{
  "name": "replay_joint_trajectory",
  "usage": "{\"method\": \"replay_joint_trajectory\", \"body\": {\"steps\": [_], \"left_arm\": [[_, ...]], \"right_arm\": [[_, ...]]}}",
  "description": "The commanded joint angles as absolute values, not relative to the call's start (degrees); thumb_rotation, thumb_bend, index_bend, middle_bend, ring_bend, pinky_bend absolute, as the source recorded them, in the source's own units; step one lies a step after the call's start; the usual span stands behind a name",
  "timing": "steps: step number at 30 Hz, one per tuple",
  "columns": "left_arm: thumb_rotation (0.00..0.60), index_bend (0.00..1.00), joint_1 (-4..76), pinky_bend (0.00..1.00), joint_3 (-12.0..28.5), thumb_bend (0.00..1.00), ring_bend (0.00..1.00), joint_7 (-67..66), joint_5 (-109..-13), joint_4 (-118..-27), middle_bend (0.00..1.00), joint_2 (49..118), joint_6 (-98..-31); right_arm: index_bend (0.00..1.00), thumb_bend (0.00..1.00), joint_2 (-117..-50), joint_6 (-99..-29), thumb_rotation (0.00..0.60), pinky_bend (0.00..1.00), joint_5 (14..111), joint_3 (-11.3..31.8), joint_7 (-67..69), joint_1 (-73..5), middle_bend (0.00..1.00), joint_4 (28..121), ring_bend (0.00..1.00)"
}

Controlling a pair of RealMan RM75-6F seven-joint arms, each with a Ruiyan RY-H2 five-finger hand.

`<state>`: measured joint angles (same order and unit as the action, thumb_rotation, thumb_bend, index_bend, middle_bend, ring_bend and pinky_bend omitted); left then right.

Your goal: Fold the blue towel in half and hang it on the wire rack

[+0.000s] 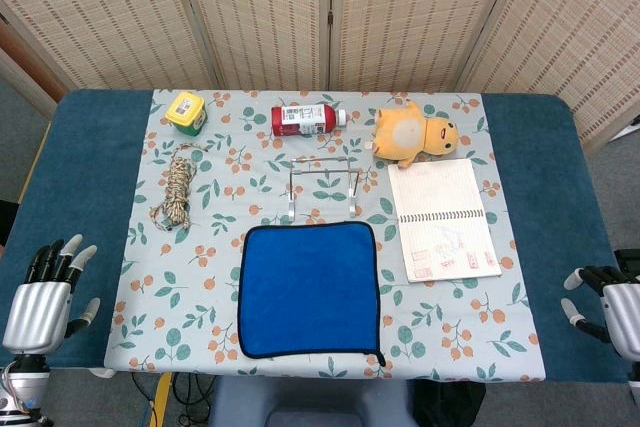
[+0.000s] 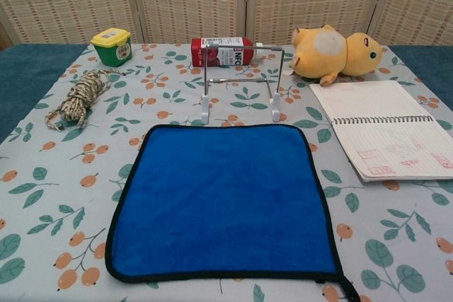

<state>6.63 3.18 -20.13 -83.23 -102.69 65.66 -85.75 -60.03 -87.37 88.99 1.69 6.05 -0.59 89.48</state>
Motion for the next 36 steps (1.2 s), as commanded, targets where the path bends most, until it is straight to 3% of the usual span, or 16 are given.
{"method": "replay_joint_trajectory", "body": {"steps": [1, 19, 23, 26, 36], "left_arm": [[0.600, 0.15, 6.7, 0.07, 3.2, 0.28, 0.01, -20.1, -83.2, -102.6, 0.04, 65.7, -85.7], [0.600, 0.16, 7.5, 0.09, 2.9, 0.28, 0.04, -17.3, -86.4, -100.4, 0.04, 65.1, -85.4], [0.600, 0.18, 8.8, 0.19, 1.8, 0.28, 0.12, -14.3, -89.9, -98.9, 0.07, 64.1, -83.9], [0.600, 0.18, 10.0, 0.31, 1.0, 0.28, 0.22, -11.4, -92.8, -97.7, 0.16, 63.9, -82.7], [0.600, 0.22, 16.0, 0.52, -1.7, 0.28, 0.36, -6.7, -103.4, -93.6, 0.32, 64.5, -78.0]], "right_arm": [[0.49, 0.28, -60.0, -87.3, 0.600, 0.48, 88.9, 1.7, 5.9, -0.7, 0.47, 89.6, 0.39], [0.49, 0.28, -59.7, -87.9, 0.600, 0.48, 90.7, 1.6, 6.0, -1.1, 0.47, 89.9, 0.39], [0.49, 0.28, -59.4, -87.8, 0.600, 0.48, 92.2, 1.3, 5.2, -1.7, 0.48, 90.4, 0.39], [0.49, 0.29, -59.1, -87.8, 0.600, 0.48, 93.3, 1.2, 4.2, -2.2, 0.49, 91.3, 0.41], [0.49, 0.30, -58.1, -85.2, 0.600, 0.58, 98.8, -0.5, 0.5, -4.9, 0.63, 94.3, 0.56]]}}
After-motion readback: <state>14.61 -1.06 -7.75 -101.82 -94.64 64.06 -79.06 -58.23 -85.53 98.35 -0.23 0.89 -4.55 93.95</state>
